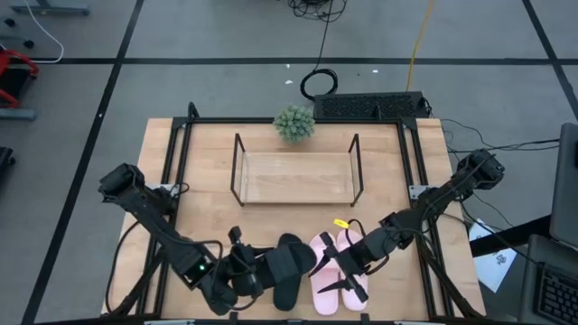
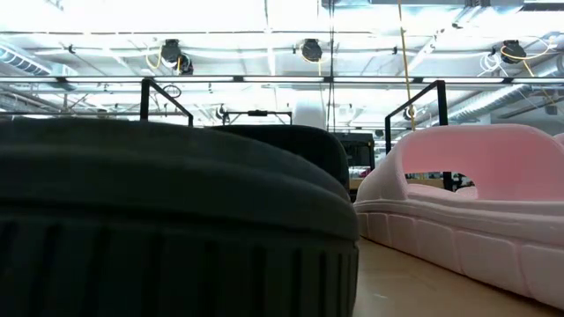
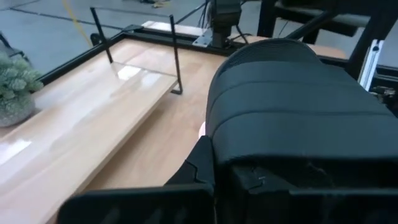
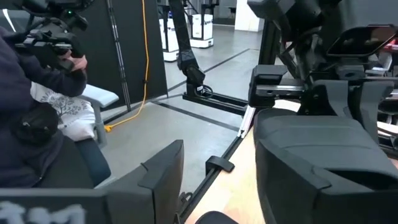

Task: Pick and place slides into the shelf
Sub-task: Put the left black slides on the shelf

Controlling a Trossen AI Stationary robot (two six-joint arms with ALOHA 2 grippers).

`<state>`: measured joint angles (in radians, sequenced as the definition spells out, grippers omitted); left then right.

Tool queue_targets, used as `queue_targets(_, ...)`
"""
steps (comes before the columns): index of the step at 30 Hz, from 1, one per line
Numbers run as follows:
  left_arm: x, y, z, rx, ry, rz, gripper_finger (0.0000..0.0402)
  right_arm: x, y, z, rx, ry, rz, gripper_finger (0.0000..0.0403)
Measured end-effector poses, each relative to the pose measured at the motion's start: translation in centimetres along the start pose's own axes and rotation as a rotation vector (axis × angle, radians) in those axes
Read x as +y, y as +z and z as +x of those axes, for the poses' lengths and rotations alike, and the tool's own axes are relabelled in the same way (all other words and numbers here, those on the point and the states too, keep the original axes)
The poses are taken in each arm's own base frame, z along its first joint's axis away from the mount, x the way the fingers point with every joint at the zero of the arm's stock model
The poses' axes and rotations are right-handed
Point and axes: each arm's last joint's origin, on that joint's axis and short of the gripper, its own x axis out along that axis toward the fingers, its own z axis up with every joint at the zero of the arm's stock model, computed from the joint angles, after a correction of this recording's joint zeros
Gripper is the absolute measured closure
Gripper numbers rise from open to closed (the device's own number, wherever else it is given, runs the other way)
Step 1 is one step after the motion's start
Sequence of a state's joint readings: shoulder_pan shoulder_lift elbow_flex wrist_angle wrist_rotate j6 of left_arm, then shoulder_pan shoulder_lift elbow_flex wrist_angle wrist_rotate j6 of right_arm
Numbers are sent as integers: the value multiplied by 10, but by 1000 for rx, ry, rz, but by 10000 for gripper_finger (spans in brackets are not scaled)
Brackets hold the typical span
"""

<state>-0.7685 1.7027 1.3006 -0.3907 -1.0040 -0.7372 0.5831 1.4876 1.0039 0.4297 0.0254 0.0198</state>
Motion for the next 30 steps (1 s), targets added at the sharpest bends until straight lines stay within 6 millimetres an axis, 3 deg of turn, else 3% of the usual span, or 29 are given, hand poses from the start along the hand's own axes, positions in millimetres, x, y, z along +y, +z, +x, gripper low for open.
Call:
queue_targets(11,-6,9,2,-56,-36,52,402,-22,-3,0,35,-66,56,204)
queue_targets(30,10,23,18,-71,39,86,402,-15,-3,0,37,-46,81,204)
